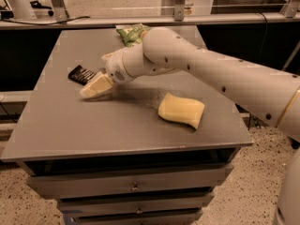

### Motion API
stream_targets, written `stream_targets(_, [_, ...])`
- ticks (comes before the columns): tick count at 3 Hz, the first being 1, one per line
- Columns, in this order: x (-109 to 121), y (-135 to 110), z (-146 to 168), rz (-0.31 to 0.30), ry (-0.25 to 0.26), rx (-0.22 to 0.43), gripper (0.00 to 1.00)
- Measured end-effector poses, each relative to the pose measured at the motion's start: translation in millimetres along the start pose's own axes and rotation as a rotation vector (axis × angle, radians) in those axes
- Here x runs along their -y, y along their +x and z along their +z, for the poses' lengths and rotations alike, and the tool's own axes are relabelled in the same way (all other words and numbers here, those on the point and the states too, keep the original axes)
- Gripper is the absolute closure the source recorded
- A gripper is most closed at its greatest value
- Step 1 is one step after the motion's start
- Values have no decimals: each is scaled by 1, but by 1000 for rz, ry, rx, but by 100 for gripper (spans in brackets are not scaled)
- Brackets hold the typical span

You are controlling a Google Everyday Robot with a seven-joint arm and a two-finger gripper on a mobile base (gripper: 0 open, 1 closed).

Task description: Pick rxbar chocolate

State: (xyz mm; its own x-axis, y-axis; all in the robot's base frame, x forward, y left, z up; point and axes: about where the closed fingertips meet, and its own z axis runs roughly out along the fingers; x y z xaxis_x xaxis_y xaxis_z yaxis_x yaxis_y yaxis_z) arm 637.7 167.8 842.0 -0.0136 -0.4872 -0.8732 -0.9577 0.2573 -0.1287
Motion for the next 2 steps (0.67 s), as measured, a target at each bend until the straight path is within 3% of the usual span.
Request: stream_targets(2, [2, 1, 12, 19, 2, 26, 64])
